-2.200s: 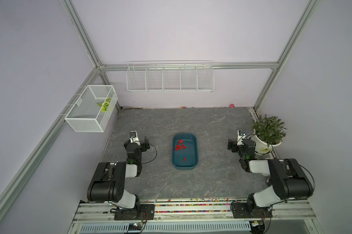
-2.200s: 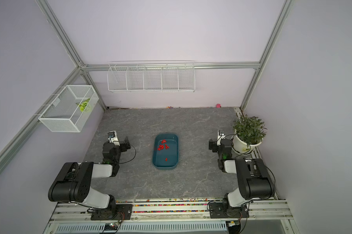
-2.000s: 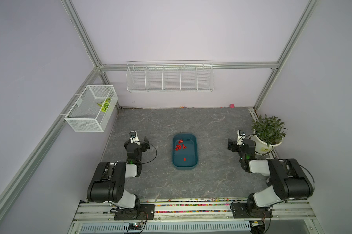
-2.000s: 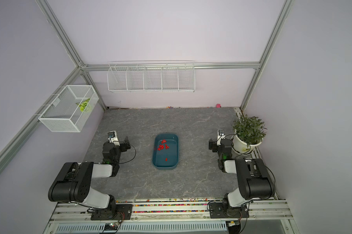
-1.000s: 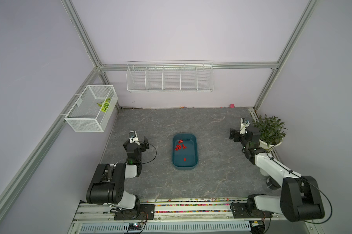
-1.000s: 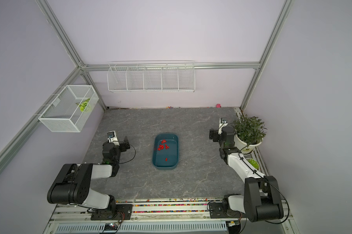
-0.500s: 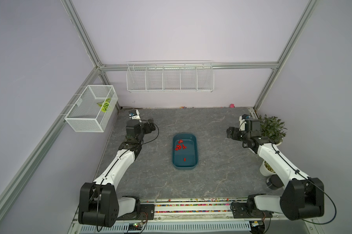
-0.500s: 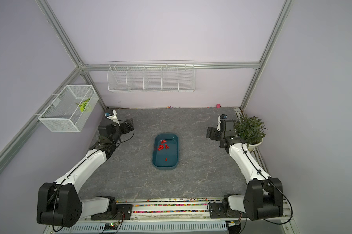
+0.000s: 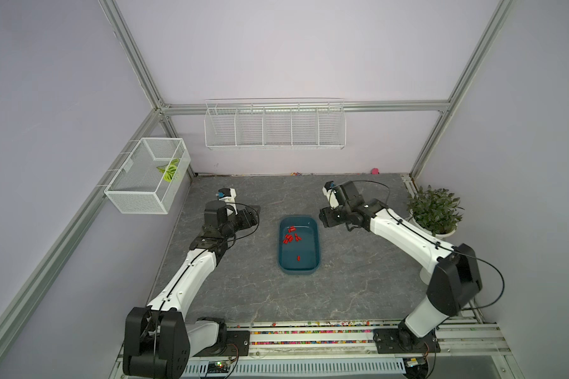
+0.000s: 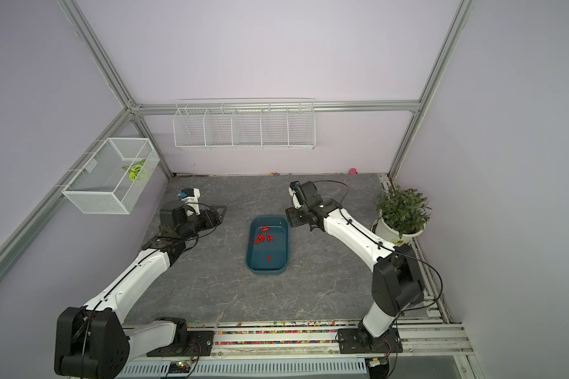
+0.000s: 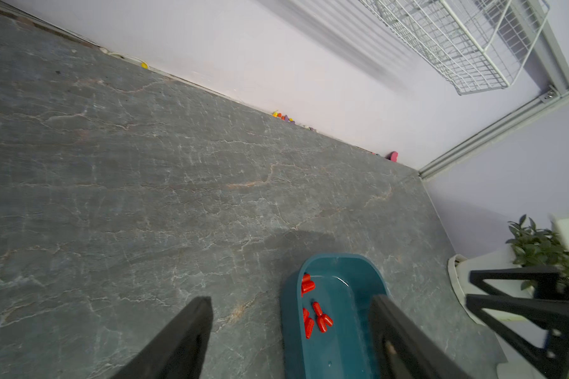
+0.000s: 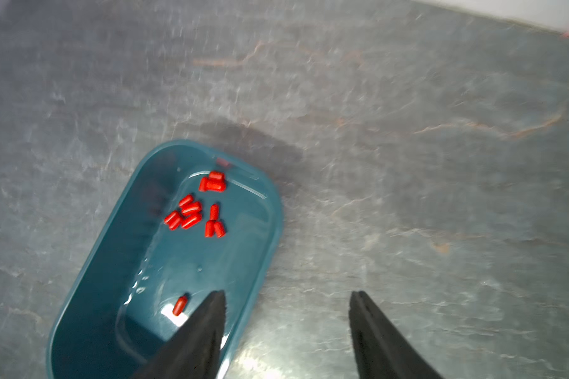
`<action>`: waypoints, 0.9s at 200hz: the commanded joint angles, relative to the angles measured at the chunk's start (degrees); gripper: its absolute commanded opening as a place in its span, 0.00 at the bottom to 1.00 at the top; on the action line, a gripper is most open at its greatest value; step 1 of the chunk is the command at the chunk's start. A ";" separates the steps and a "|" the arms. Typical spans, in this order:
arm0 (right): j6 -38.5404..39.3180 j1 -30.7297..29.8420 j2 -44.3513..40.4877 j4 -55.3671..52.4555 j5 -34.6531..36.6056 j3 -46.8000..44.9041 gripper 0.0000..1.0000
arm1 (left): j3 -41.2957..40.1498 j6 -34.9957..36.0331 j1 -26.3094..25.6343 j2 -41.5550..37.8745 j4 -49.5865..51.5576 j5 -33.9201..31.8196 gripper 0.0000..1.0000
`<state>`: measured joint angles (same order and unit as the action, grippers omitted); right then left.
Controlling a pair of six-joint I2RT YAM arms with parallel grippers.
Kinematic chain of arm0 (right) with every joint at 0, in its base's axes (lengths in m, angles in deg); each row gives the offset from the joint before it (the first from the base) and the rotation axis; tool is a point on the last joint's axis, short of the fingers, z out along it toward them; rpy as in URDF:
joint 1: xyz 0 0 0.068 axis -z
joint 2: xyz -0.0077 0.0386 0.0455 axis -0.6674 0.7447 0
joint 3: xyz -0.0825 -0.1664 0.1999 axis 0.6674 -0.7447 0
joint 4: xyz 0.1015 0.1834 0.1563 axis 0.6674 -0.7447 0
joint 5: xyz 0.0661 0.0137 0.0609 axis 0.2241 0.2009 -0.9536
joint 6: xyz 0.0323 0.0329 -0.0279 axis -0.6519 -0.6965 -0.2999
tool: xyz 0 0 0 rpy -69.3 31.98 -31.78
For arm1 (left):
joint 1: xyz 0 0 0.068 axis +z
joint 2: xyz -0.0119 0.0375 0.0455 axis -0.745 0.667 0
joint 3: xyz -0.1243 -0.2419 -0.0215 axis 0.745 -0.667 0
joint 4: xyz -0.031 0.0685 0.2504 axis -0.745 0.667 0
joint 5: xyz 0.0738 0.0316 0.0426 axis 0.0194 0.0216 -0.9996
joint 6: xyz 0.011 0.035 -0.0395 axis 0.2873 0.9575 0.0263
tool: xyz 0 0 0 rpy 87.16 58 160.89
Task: Take the screw protection sleeves out of the storage box
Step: Pick up the screw protection sleeve from the storage box.
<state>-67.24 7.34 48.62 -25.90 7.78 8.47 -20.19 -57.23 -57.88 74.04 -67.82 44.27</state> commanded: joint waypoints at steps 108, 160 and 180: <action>3.89 -10.65 19.00 -10.79 1.48 16.02 0.31 | -1.42 -4.18 -2.91 4.59 -2.50 3.48 0.69; 4.82 -10.65 24.04 -12.80 2.80 19.71 0.31 | -0.13 -4.77 -5.27 7.01 -3.12 2.36 0.69; 5.37 -10.65 25.78 -13.79 3.85 21.73 0.25 | -0.70 -6.10 -5.57 8.12 -5.18 3.32 0.67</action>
<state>-63.11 -3.48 72.40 -37.16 9.81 27.57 -21.19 -61.87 -62.88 80.99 -69.96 47.28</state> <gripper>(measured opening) 0.283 0.674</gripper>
